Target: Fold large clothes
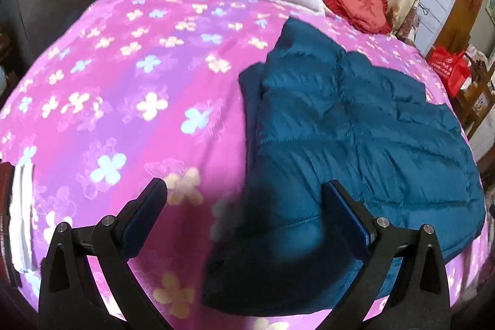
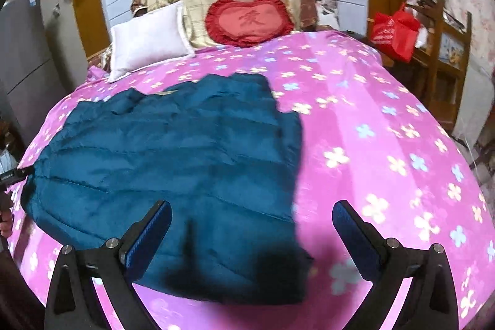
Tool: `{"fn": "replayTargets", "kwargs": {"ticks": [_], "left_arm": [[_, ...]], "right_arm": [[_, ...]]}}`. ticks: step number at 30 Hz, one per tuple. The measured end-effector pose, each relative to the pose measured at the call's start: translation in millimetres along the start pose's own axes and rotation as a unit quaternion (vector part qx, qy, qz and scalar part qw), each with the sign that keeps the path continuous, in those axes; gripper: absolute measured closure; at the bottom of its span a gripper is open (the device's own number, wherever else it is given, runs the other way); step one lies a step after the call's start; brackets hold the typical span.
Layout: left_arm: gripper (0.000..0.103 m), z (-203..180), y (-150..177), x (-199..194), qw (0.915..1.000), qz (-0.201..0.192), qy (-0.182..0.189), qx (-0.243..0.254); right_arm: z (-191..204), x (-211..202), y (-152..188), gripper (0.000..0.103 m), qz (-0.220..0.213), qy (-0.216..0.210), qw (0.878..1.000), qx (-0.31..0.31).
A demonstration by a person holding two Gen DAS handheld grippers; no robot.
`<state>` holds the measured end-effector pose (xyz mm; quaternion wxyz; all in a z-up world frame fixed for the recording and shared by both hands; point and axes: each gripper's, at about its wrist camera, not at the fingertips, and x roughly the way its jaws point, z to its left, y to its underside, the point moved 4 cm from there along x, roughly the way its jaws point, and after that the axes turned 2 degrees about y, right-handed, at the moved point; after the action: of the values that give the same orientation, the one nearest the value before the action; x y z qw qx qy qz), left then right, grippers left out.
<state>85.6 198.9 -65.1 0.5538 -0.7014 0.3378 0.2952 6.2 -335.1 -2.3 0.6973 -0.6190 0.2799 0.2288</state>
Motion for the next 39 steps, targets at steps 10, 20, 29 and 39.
{"fn": "replayTargets", "kwargs": {"ticks": [10,20,29,39], "left_arm": [[0.0,11.6,9.2,28.7,0.9974,0.049,0.042,-0.032],[0.0,4.1,8.6,31.2,0.9973,0.032,0.066,-0.007],[0.001,-14.9,-40.2,16.0,0.9942,-0.01,0.102,-0.033],[0.0,-13.6,-52.8,65.9,0.9983,0.039,0.037,-0.025]], "right_arm": [[-19.4,15.4,9.1,0.0,0.015,-0.026,0.999,0.028],[-12.4,37.1,2.5,0.0,0.027,-0.016,0.999,0.016],[-23.6,31.2,-33.8,0.0,-0.029,-0.03,0.997,0.066],[4.6,97.8,-62.9,0.0,0.05,0.029,0.998,-0.027]]}}
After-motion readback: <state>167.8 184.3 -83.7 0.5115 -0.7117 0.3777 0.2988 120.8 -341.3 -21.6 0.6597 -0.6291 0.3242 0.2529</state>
